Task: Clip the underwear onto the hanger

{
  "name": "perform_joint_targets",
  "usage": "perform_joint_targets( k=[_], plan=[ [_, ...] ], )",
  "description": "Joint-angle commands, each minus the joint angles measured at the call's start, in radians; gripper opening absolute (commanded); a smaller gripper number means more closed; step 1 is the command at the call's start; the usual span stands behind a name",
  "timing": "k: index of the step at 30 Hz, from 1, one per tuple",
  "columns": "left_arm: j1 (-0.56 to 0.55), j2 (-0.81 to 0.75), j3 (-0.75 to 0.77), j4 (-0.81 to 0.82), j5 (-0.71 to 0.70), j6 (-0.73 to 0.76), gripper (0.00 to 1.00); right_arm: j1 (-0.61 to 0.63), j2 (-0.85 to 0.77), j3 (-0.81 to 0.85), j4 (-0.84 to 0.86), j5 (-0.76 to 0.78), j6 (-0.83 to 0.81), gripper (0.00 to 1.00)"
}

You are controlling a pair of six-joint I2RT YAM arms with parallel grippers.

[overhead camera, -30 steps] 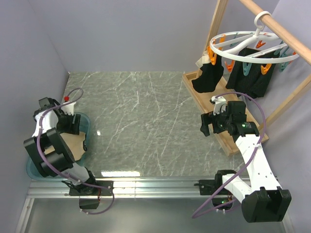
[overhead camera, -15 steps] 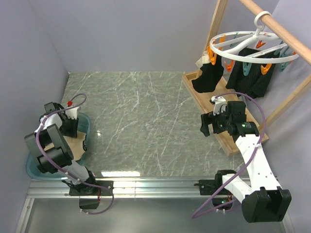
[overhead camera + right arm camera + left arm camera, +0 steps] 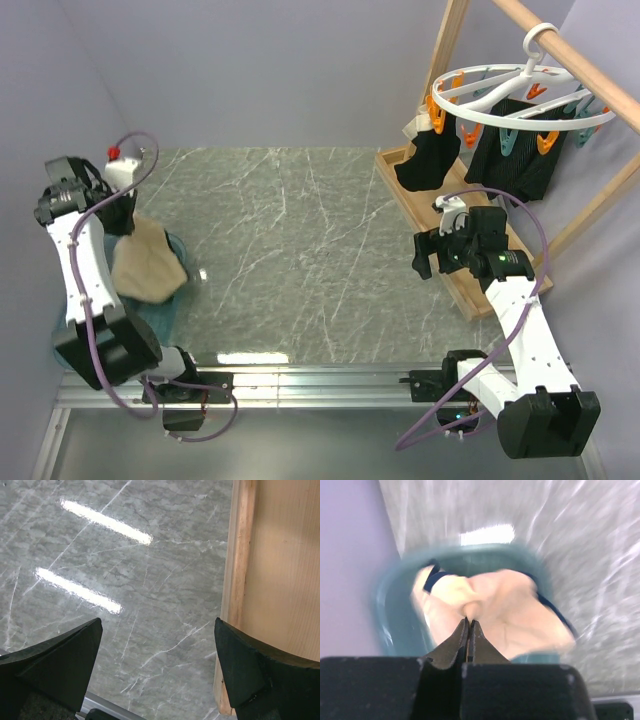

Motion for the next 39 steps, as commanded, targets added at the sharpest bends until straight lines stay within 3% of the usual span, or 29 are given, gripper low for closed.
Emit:
perform_joint_targets(
  k=[1, 6, 12, 17, 23, 26, 28, 33, 39],
  plan=[
    [-0.098, -0.084, 0.104, -0.178, 0.153, -0.022, 0.00, 0.009, -0.009, 0.043, 0.019, -0.020, 0.017, 1.00],
    [-0.309, -0.126, 0.230, -0.124, 0.219, -0.175, 0.00, 0.009, -0.008, 0.044, 0.028, -0.024, 0.030, 1.00],
    [-0.596, -0.069, 0.342, -0.035, 0.412, -0.340, 0.00, 0.008, -0.017, 0.070, 0.011, -0.017, 0.028, 1.00],
    [-0.759, -0.071, 0.186, 0.080, 0.726, -0.337, 0.00, 0.009, -0.038, 0.077, -0.010, -0.009, 0.016, 1.00],
    [-0.942, -0.097, -0.113, 0.331, 0.926, -0.303, 0.06, 0.009, -0.057, 0.069, -0.036, 0.016, 0.002, 1.00],
    [-0.956, -0.028, -0.147, 0.307, 1.001, -0.186, 0.03, 0.008, -0.060, 0.072, -0.045, 0.016, -0.002, 1.00],
    [-0.930, 0.029, -0.110, 0.170, 1.041, -0.066, 0.02, 0.008, -0.055, 0.075, -0.050, 0.009, -0.004, 1.00],
    [-0.774, 0.318, 0.052, -0.323, 1.065, 0.549, 0.02, 0.012, -0.038, 0.075, -0.056, -0.023, -0.001, 1.00],
    [-0.577, 0.472, 0.126, -0.360, 1.039, 0.585, 0.02, 0.038, -0.022, 0.075, -0.044, -0.046, 0.016, 1.00]
  ],
)
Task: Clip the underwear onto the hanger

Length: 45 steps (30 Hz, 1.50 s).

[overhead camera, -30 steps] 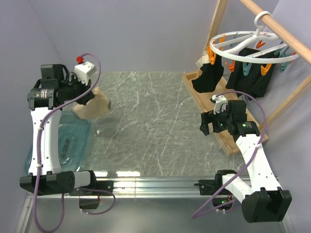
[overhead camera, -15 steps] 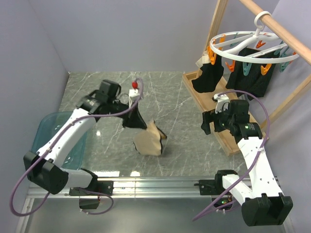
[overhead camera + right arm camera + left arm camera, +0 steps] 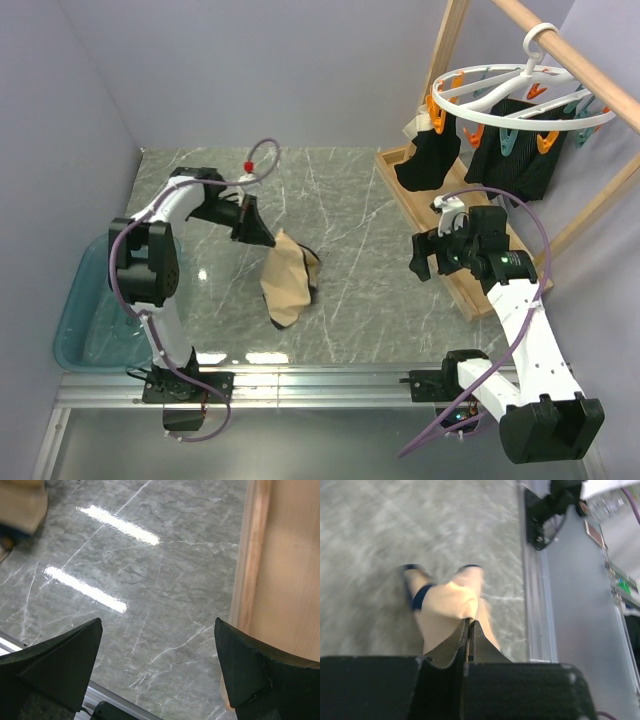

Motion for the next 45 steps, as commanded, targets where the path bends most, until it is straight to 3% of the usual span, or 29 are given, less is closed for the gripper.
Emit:
perform_joint_targets(
  k=[1, 4, 6, 7, 8, 9, 14, 19, 23, 24, 26, 29, 36, 45],
  plan=[
    [0.082, 0.008, 0.083, -0.132, 0.023, 0.146, 0.02, 0.028, 0.009, 0.040, 0.009, -0.023, 0.009, 1.00],
    [0.111, 0.000, 0.077, -0.026, -0.011, -0.012, 0.01, 0.046, 0.020, 0.041, 0.024, -0.009, 0.022, 1.00],
    [0.106, -0.060, 0.031, 0.206, -0.101, -0.249, 0.00, 0.051, 0.034, 0.041, 0.041, -0.012, 0.035, 1.00],
    [0.105, -0.090, -0.048, 0.332, -0.151, -0.470, 0.01, 0.064, 0.038, 0.040, 0.049, -0.015, 0.058, 1.00],
    [0.102, -0.150, -0.092, 0.441, -0.204, -0.554, 0.04, 0.072, 0.045, 0.040, 0.057, -0.017, 0.072, 1.00],
    [0.100, -0.173, -0.127, 0.568, -0.291, -0.599, 0.06, 0.081, 0.051, 0.037, 0.078, -0.018, 0.088, 1.00],
    [0.123, -0.244, -0.233, 0.707, -0.468, -0.829, 0.14, 0.153, 0.081, 0.021, 0.155, -0.119, 0.196, 0.97],
    [0.137, -0.399, -0.400, 0.870, -0.538, -0.944, 0.17, 0.253, 0.196, 0.023, 0.287, -0.213, 0.350, 0.84],
    [0.139, -0.503, -0.466, 0.896, -0.610, -1.008, 0.36, 0.388, 0.327, 0.066, 0.345, -0.212, 0.417, 0.78],
    [0.139, -0.520, -0.479, 0.896, -0.629, -1.056, 0.48, 0.415, 0.388, 0.088, 0.359, -0.224, 0.426, 0.78],
    [0.143, -0.585, -0.511, 0.902, -0.670, -1.115, 0.59, 0.483, 0.478, 0.108, 0.374, -0.238, 0.461, 0.76],
    [0.154, -0.691, -0.551, 0.919, -0.699, -1.166, 0.69, 0.551, 0.593, 0.141, 0.428, -0.244, 0.513, 0.74],
    [0.190, -0.811, -0.551, 0.888, -0.732, -1.206, 0.71, 0.649, 0.796, 0.239, 0.500, -0.255, 0.595, 0.71],
    [0.212, -0.761, -0.487, 0.829, -0.784, -1.098, 0.71, 0.696, 0.985, 0.337, 0.554, -0.244, 0.661, 0.66]
  ],
)
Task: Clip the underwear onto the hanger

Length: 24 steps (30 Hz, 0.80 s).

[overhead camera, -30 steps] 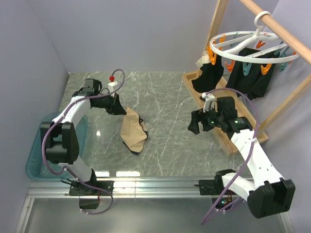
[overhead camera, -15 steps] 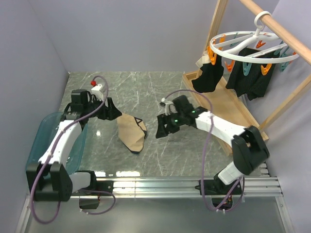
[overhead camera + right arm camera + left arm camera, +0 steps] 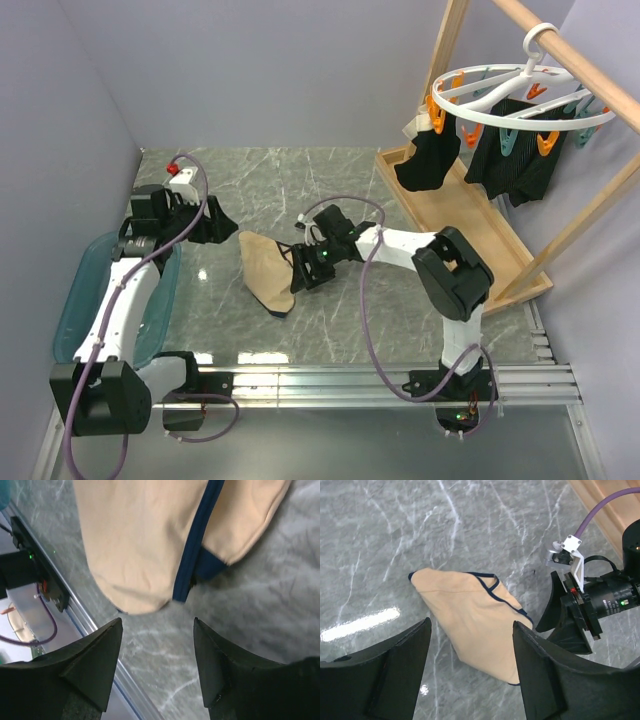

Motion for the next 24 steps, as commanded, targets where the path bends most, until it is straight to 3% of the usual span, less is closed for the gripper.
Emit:
perform_joint_targets(
  k=[1, 4, 6, 7, 9, 12, 20, 24],
  plan=[
    [0.015, 0.012, 0.068, -0.031, -0.017, 0.037, 0.71, 0.018, 0.040, 0.068, 0.058, 0.012, 0.037, 0.65],
    [0.018, -0.012, 0.060, -0.041, -0.014, 0.031, 0.71, 0.017, 0.084, 0.088, 0.082, 0.040, 0.061, 0.64],
    [0.019, -0.053, 0.042, -0.039, -0.014, 0.036, 0.71, 0.018, 0.126, 0.123, 0.084, 0.036, 0.070, 0.55],
    [0.018, -0.067, 0.036, -0.039, -0.014, 0.043, 0.71, 0.018, 0.140, 0.136, 0.081, 0.017, 0.069, 0.48],
    [0.021, -0.106, 0.028, -0.050, -0.026, 0.052, 0.71, 0.017, 0.158, 0.172, 0.052, 0.000, 0.046, 0.23],
    [0.022, -0.136, 0.027, -0.064, -0.041, 0.069, 0.72, 0.009, 0.112, 0.208, -0.008, 0.014, -0.017, 0.02],
    [0.025, -0.116, 0.043, -0.057, -0.017, 0.022, 0.72, 0.029, -0.026, 0.470, -0.327, 0.153, -0.350, 0.00],
    [0.033, -0.098, 0.066, -0.059, -0.028, -0.003, 0.72, 0.128, -0.062, 0.507, -0.459, 0.342, -0.710, 0.00]
  ],
)
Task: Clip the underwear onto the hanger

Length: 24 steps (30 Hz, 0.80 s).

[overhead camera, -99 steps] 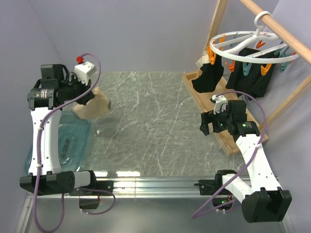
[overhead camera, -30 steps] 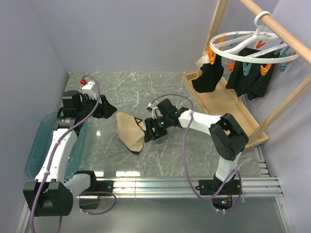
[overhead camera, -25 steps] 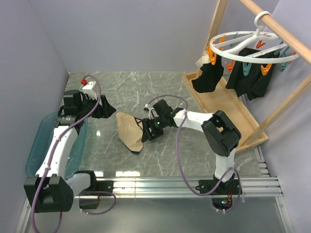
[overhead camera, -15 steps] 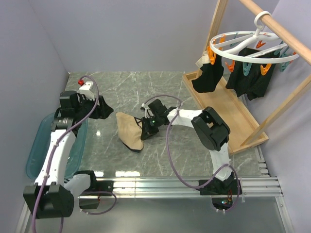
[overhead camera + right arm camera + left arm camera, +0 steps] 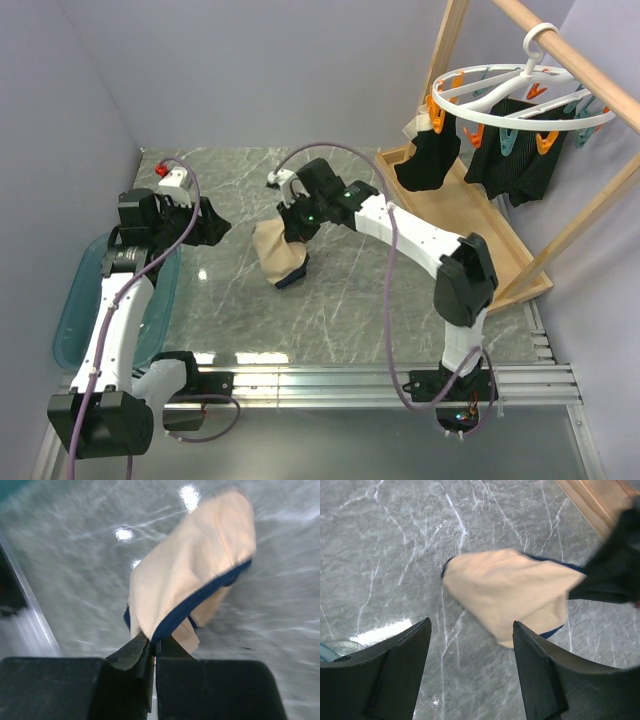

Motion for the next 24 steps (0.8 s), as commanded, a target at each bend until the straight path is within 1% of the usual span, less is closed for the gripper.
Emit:
perform_joint_targets(
  k=[1, 2, 3, 4, 5, 6, 7, 8, 9, 10, 11, 12, 14, 15, 16, 17, 18, 19, 20, 21, 22, 23, 24],
  plan=[
    [0.014, 0.010, 0.056, -0.007, -0.002, -0.036, 0.72, 0.124, -0.115, 0.010, -0.170, 0.220, -0.372, 0.00],
    [0.020, 0.013, 0.062, -0.010, 0.006, -0.039, 0.72, 0.156, -0.144, -0.065, -0.158, 0.271, -0.424, 0.00],
    [0.025, 0.013, 0.065, -0.013, 0.018, -0.039, 0.72, 0.199, -0.176, -0.114, -0.144, 0.372, -0.520, 0.00],
    [0.026, 0.012, 0.065, -0.013, 0.024, -0.049, 0.72, 0.275, -0.245, -0.168, -0.125, 0.420, -0.562, 0.00],
    [0.032, 0.010, 0.059, -0.009, 0.029, -0.055, 0.72, 0.324, -0.279, -0.281, -0.083, 0.449, -0.598, 0.00],
    [0.037, 0.007, 0.056, -0.006, 0.029, -0.059, 0.73, 0.364, -0.311, -0.337, -0.066, 0.503, -0.654, 0.00],
    [0.040, 0.000, 0.053, -0.004, 0.030, -0.065, 0.73, 0.445, -0.371, -0.389, -0.052, 0.556, -0.671, 0.00],
    [0.046, 0.000, 0.045, -0.004, 0.038, -0.062, 0.73, 0.482, -0.396, -0.485, -0.026, 0.583, -0.685, 0.00],
    [0.048, 0.001, 0.044, -0.007, 0.048, -0.050, 0.74, 0.515, -0.420, -0.533, -0.015, 0.603, -0.708, 0.00],
    [0.051, 0.007, 0.044, -0.015, 0.056, -0.040, 0.74, 0.579, -0.463, -0.578, 0.017, 0.645, -0.720, 0.00],
    [0.052, 0.013, 0.044, -0.025, 0.079, -0.030, 0.74, 0.604, -0.483, -0.662, 0.036, 0.667, -0.739, 0.00],
    [0.052, 0.021, 0.047, -0.032, 0.108, 0.006, 0.73, 0.630, -0.498, -0.699, 0.054, 0.686, -0.747, 0.00],
    [0.051, 0.061, 0.059, -0.048, 0.166, 0.062, 0.71, 0.682, -0.522, -0.769, 0.091, 0.724, -0.742, 0.00],
    [0.048, 0.079, 0.067, -0.070, 0.235, 0.136, 0.71, 0.694, -0.516, -0.782, 0.096, 0.729, -0.733, 0.00],
    [0.039, 0.130, 0.081, -0.090, 0.251, 0.169, 0.71, 0.702, -0.500, -0.799, 0.106, 0.732, -0.724, 0.00],
    [0.005, 0.163, 0.117, -0.120, 0.256, 0.200, 0.70, 0.716, -0.490, -0.808, 0.113, 0.741, -0.713, 0.00],
    [-0.020, 0.200, 0.142, -0.154, 0.248, 0.270, 0.70, 0.724, -0.480, -0.817, 0.120, 0.752, -0.711, 0.00],
    [-0.049, 0.272, 0.165, -0.230, 0.224, 0.299, 0.67, 0.736, -0.468, -0.828, 0.131, 0.767, -0.711, 0.00],
    [-0.125, 0.306, 0.198, -0.254, 0.207, 0.322, 0.66, 0.753, -0.462, -0.846, 0.145, 0.796, -0.707, 0.00],
    [-0.162, 0.332, 0.206, -0.268, 0.185, 0.344, 0.65, 0.763, -0.457, -0.853, 0.146, 0.807, -0.701, 0.00],
    [-0.196, 0.367, 0.205, -0.256, 0.144, 0.343, 0.66, 0.773, -0.454, -0.860, 0.142, 0.818, -0.693, 0.00],
    [-0.255, 0.383, 0.191, -0.243, 0.129, 0.338, 0.67, 0.780, -0.454, -0.860, 0.137, 0.822, -0.676, 0.00],
    [-0.285, 0.412, 0.185, -0.221, 0.106, 0.324, 0.67, 0.797, -0.459, -0.862, 0.134, 0.825, -0.668, 0.00]
  ],
)
